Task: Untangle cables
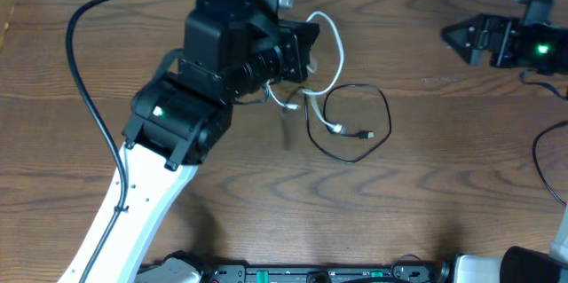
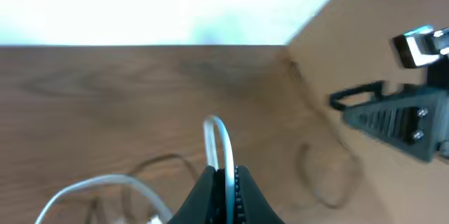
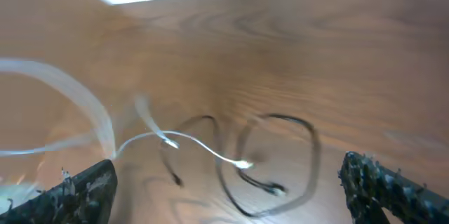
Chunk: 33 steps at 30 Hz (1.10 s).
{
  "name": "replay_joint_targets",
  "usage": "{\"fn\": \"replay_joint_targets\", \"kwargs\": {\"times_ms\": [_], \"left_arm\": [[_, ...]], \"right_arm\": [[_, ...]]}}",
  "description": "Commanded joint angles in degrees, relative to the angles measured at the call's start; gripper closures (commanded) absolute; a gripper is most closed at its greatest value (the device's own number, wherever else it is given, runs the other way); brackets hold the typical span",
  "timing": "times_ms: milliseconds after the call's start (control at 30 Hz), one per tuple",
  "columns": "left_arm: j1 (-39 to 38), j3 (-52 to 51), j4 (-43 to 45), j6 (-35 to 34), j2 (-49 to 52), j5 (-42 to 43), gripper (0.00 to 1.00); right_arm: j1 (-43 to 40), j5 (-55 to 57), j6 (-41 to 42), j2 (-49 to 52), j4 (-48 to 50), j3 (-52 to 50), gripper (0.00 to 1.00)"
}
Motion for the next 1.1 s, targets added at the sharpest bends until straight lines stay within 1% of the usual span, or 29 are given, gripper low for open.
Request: {"fn": "replay_joint_targets", "kwargs": {"times_ms": [0, 200, 300, 400, 567, 633, 767, 867, 933, 967, 1000, 1033, 1067], "left_arm": [[5.44, 0.63, 5.09, -6.36, 0.94, 14.67, 0.93], [12.76, 0.63, 17.79, -17.42, 0.94, 27.87, 0.93], [14.53, 0.63, 21.92, -21.16, 0.94, 32.46, 0.93], [14.8, 0.63, 22.1, -21.35, 0.94, 34.16, 0.93], [14.78, 0.63, 21.14, -21.38, 0.94, 36.44, 0.93], [14.78, 0.63, 21.14, -21.38, 0.94, 37.42, 0.93], [14.78, 0.63, 21.0, -21.35, 0.94, 38.91, 0.93], [14.71, 0.61, 19.39, -20.26, 0.96, 38.84, 0.93], [14.71, 0.61, 17.27, -18.08, 0.96, 38.66, 0.93], [14.71, 0.61, 16.37, -17.53, 0.96, 38.66, 0.92], [14.73, 0.61, 15.37, -16.92, 0.96, 38.66, 0.92], [14.73, 0.61, 14.58, -16.24, 0.96, 38.64, 0.92], [14.73, 0.59, 13.94, -15.37, 0.96, 38.66, 0.93]], "right_arm": [[3.72, -12.02, -4.61, 0.17, 1.44, -0.09, 0.02], [11.13, -12.33, -4.57, 1.03, 5.33, -0.09, 0.01], [15.06, -13.53, -4.04, 2.12, 9.11, -0.09, 0.01], [18.36, -13.7, -0.68, 3.52, 14.73, -0.09, 0.01], [21.44, -18.27, 0.02, 5.92, 26.75, -0.09, 0.02], [22.18, -18.4, 2.1, 7.08, 30.95, -0.09, 0.03], [23.43, -19.71, 6.21, 9.9, 36.79, -0.09, 0.09], [24.63, -21.0, 8.41, 11.96, 40.87, -0.09, 0.2], [25.66, -21.0, 10.08, 13.38, 43.76, -0.09, 0.27], [26.16, -20.94, 10.73, 13.97, 45.09, -0.09, 0.32], [26.51, -20.72, 11.21, 14.43, 45.97, -0.09, 0.39], [26.77, -20.55, 11.61, 14.84, 46.86, -0.09, 0.52], [26.75, -20.37, 11.69, 15.15, 47.17, -0.09, 0.69]]}}
